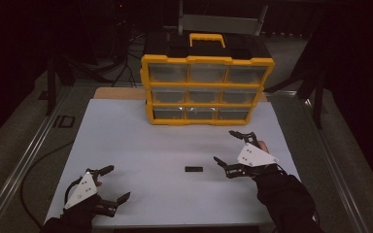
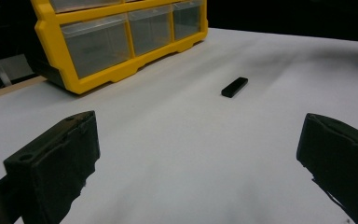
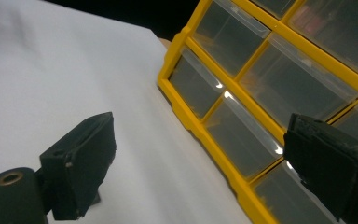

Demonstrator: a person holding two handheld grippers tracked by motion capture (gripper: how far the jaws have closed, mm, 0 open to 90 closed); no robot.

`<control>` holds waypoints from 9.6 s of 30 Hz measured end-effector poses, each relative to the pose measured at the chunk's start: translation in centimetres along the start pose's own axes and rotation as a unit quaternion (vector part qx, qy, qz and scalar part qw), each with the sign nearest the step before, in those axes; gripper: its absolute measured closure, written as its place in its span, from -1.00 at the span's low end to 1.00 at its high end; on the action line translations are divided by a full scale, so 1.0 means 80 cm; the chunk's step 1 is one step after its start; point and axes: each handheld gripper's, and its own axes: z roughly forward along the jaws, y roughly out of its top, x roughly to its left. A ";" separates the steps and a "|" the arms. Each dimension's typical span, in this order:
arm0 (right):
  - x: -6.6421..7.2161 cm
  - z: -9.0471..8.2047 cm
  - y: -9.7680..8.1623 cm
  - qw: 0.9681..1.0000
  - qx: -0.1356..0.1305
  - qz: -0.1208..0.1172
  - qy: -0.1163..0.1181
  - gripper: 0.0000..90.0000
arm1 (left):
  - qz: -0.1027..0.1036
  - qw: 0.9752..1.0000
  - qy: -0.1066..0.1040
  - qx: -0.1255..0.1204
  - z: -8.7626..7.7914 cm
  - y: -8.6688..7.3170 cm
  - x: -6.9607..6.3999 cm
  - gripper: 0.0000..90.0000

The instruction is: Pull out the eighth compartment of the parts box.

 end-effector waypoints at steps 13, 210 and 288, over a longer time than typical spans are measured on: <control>-0.010 0.027 0.003 0.999 0.003 -0.052 -0.004 -0.80 | -0.001 1.000 0.000 -0.001 0.000 0.000 0.000 -1.00; 0.035 0.250 0.010 0.852 0.267 -0.410 -0.185 0.73 | 0.010 1.000 -0.010 -0.002 0.001 -0.001 -0.002 -1.00; 0.091 0.179 0.008 0.860 0.219 -0.427 -0.174 0.73 | 0.011 1.000 -0.006 -0.001 0.001 -0.001 -0.001 -1.00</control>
